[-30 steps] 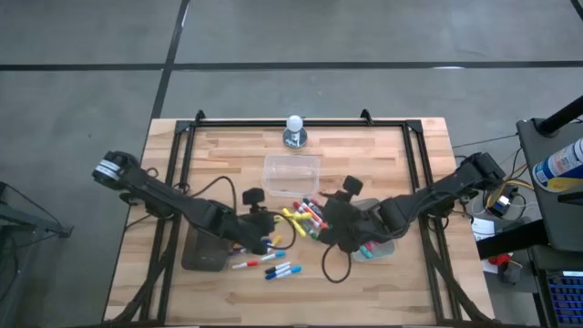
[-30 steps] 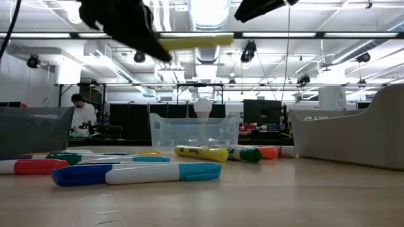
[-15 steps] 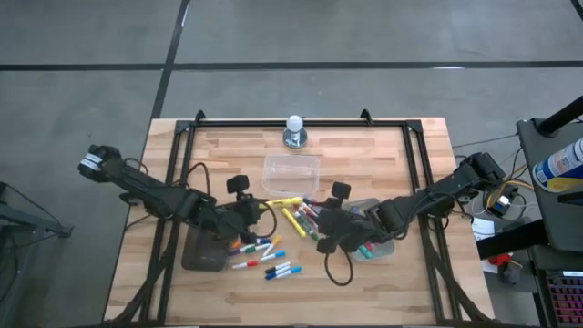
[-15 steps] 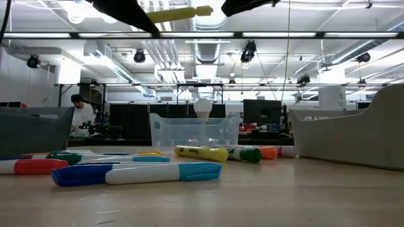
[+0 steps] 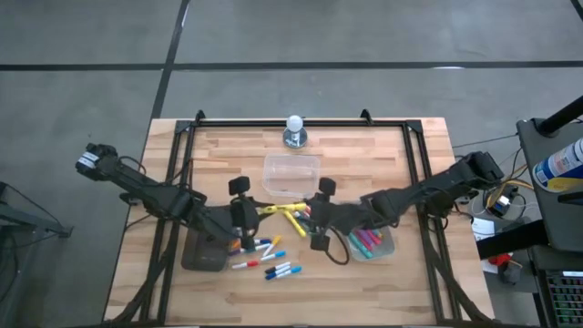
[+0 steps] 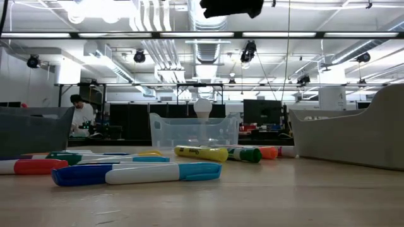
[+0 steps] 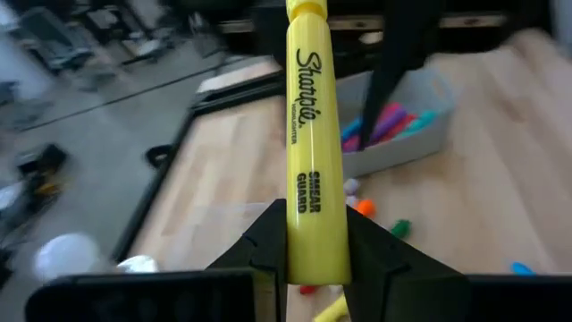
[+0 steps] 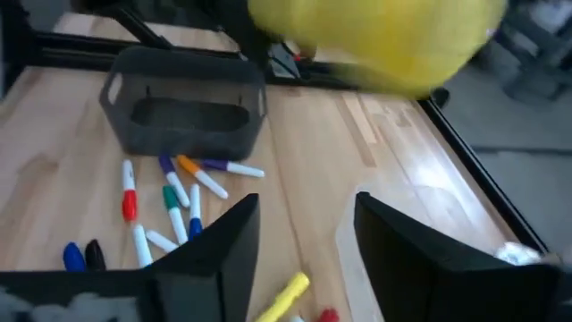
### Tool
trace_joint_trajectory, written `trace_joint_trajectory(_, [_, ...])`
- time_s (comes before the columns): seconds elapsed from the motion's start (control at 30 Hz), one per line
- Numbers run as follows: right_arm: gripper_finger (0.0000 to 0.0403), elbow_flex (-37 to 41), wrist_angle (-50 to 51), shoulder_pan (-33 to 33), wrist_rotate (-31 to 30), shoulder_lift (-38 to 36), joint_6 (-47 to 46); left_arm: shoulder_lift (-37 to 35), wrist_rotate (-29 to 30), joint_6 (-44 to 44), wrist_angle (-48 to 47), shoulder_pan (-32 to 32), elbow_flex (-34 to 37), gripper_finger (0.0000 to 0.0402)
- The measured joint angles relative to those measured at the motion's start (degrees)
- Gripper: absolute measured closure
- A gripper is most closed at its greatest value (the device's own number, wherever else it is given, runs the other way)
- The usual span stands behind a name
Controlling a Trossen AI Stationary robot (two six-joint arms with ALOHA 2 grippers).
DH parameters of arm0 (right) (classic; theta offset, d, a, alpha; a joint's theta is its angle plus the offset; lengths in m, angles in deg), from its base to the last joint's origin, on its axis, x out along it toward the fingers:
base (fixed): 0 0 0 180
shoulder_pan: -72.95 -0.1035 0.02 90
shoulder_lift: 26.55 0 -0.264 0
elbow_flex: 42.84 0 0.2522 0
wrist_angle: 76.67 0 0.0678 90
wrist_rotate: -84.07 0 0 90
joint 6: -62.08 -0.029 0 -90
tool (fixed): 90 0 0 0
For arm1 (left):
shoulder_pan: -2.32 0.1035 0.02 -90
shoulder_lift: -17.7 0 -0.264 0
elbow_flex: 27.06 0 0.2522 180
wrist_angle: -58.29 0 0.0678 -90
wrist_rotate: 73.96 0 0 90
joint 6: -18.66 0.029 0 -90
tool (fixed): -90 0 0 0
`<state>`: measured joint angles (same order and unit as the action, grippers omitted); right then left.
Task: Pick & Place Markers
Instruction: Put the bottom yellow highlighter into the gray bin
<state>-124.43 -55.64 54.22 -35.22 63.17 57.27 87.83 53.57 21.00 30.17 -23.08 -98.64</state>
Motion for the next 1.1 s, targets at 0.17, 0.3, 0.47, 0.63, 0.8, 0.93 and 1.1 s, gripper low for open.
trace_joint_trajectory(0.17, [0.0190,1.12,-10.30,1.20,7.72,0.00,7.40,0.00,-3.39,0.16,0.39,-0.21,0.00,0.0333])
trace_joint_trajectory(0.3, [0.0187,1.76,-14.52,1.10,8.99,-0.07,9.34,0.04,-3.49,0.12,0.43,-0.29,0.00,0.0333])
trace_joint_trajectory(0.47, [0.0197,2.01,-15.42,1.16,8.97,-0.07,9.54,0.07,-3.48,0.11,0.84,-0.27,0.00,0.0333])
trace_joint_trajectory(0.63, [0.0216,2.26,-17.70,1.16,12.26,-0.07,10.31,0.11,-3.47,0.16,0.87,-0.27,0.00,0.0333])
trace_joint_trajectory(0.8, [0.0233,2.47,-19.91,1.18,14.35,-0.07,11.09,0.11,-3.62,0.25,1.35,-0.31,0.00,0.0333])
trace_joint_trajectory(0.93, [0.0243,2.57,-21.32,1.47,14.29,-0.07,11.05,0.11,-3.59,0.55,1.39,-0.31,0.00,0.0333])
trace_joint_trajectory(1.1, [0.0259,2.56,-23.13,1.57,14.31,-0.07,11.01,0.13,-3.54,0.56,1.78,-0.23,0.00,0.0333])
